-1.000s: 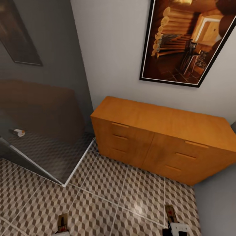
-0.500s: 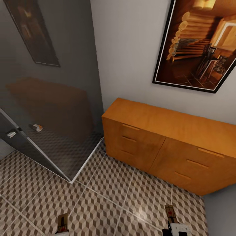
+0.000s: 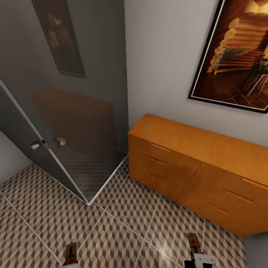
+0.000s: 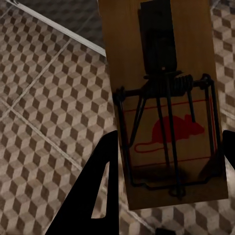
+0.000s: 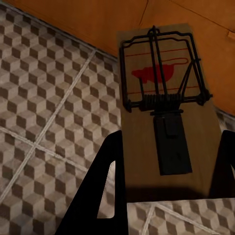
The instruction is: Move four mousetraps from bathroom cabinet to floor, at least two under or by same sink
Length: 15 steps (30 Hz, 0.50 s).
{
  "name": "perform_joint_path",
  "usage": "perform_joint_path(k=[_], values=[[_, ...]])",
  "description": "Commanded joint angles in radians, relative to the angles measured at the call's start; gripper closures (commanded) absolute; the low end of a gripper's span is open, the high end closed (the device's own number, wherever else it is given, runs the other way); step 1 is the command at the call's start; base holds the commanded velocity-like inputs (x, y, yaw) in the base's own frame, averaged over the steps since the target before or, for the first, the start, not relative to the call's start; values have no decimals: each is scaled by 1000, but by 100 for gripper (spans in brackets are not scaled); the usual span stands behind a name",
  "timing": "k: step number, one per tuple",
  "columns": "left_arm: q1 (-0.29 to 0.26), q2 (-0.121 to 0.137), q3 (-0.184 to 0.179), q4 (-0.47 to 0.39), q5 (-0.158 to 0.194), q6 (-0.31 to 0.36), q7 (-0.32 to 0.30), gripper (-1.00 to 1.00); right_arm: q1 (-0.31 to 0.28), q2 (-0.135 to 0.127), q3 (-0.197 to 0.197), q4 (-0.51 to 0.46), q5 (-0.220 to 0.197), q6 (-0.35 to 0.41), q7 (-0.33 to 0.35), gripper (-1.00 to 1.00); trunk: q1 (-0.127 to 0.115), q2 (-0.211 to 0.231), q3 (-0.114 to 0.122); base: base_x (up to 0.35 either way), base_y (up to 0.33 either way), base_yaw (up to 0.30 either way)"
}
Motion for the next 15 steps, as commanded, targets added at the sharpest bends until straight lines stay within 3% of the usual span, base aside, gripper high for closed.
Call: perform_joint_path(k=[1,15], values=[[-1,-1,-6,3,-9,-3,14,100,0,-1,7,0,-2,-2,-8,100,1,-2,0,0,0,214],[-2,-1,-6,3,-9,-3,14,100,0,-1,8,0,-2,-2,-8,100,1,-2,16,0,0,214]])
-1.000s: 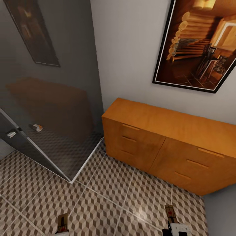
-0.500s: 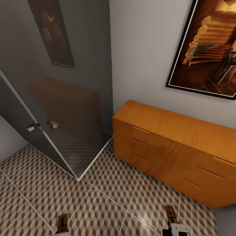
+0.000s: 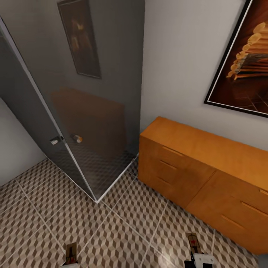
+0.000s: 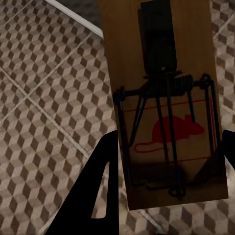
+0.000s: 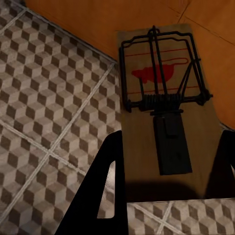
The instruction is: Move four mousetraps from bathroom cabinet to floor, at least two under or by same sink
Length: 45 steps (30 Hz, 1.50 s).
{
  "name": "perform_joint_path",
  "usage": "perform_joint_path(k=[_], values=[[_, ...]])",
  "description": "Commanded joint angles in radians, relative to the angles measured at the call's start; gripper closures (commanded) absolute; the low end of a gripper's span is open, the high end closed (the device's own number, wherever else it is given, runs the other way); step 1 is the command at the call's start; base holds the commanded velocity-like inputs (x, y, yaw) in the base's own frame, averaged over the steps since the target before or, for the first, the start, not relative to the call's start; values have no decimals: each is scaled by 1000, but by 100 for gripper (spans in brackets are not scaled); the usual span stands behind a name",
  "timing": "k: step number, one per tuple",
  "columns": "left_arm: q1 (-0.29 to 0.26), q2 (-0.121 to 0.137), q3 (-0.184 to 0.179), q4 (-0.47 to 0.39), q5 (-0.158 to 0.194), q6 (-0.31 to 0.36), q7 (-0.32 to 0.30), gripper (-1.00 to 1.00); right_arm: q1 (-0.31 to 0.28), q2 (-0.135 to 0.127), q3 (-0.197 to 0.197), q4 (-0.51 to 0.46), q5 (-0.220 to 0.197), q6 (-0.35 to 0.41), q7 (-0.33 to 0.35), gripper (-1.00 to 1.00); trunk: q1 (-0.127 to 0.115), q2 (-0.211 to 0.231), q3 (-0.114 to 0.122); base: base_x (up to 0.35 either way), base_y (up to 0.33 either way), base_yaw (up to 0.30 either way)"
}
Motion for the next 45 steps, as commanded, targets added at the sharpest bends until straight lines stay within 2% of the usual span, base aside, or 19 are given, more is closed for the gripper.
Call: perform_joint_path(k=[1,45], values=[[-1,-1,-6,3,-9,-3,14,100,0,-1,7,0,-2,-2,-8,100,1,-2,0,0,0,214],[-1,-1,-6,3,-9,-3,14,100,0,0,7,11,-2,-3,-8,100,1,-2,50,0,0,221]])
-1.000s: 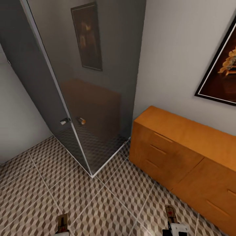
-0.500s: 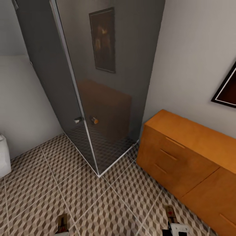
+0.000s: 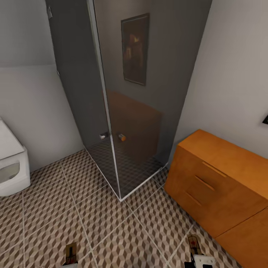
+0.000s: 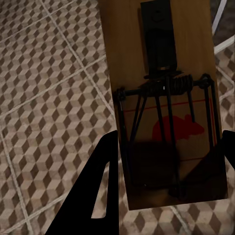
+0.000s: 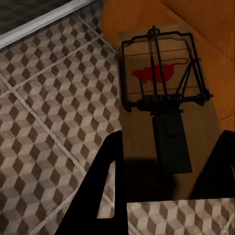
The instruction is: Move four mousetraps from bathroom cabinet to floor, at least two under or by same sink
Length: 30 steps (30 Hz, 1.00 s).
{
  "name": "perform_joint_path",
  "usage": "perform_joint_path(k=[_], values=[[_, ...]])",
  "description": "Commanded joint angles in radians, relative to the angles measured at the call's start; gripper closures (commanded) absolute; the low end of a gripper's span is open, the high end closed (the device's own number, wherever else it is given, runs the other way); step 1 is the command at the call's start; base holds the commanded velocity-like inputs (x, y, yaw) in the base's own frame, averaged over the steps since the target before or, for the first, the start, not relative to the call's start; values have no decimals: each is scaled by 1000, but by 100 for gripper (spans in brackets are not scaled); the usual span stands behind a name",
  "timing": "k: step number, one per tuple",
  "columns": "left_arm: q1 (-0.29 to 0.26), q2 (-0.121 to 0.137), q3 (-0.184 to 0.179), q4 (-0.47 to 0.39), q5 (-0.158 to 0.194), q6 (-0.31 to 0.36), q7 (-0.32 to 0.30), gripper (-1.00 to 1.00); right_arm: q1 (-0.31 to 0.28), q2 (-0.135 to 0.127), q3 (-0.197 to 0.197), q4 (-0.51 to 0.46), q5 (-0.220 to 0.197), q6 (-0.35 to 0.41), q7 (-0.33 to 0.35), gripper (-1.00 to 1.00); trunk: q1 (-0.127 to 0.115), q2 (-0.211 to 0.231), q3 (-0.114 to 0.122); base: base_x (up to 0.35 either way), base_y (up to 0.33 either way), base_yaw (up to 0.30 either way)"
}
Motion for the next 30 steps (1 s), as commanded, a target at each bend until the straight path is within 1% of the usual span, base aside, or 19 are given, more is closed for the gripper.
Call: perform_joint_path(k=[1,7,15,26,30], values=[[-1,-1,-6,3,-9,-3,14,100,-1,-1,7,0,-2,-2,-8,100,1,-2,-1,0,0,240],[-1,-6,-6,3,-9,-3,14,100,-1,-1,7,2,-2,-2,-9,100,1,-2,5,0,0,242],[-1,-7,-6,3,-9,-3,14,100,-1,0,8,2,-2,-2,-25,100,1,-2,13,0,0,242],[-1,-8,-6,3,-9,-2,14,100,-1,0,8,3,-2,-2,-27,100,1,-2,25,0,0,242],[-1,-8,-6,3,-9,16,13,100,-1,0,8,3,-2,-2,-27,100,1,-2,29,0,0,243]])
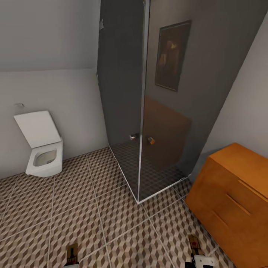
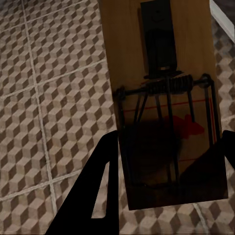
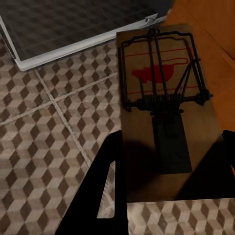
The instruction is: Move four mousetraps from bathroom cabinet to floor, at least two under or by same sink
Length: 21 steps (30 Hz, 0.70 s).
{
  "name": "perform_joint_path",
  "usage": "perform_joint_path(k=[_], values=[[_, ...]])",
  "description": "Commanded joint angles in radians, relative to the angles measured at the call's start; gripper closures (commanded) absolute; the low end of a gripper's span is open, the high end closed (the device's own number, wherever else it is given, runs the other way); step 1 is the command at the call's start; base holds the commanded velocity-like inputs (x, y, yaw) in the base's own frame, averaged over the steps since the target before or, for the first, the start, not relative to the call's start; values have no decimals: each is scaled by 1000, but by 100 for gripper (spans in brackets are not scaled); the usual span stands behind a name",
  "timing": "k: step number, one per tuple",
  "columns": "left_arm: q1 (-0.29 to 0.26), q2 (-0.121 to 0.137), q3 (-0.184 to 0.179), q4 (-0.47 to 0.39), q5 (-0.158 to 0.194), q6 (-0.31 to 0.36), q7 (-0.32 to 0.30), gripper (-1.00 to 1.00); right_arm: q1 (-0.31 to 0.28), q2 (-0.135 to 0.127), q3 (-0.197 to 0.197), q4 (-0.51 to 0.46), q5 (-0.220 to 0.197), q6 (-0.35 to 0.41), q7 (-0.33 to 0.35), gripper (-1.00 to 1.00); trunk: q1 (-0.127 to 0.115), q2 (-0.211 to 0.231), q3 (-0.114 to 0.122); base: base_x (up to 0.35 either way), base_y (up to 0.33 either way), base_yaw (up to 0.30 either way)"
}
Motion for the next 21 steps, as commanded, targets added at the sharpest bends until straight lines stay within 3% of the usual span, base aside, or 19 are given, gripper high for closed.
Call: perform_joint_path(k=[1,21], values=[[-1,-1,-6,3,-9,7,14,100,-1,-1,7,0,-2,-2,-8,100,1,-2,-1,0,0,242],[-1,-1,-6,3,-9,32,13,100,-1,-1,7,0,-1,-2,-8,100,1,-2,19,0,0,243]])
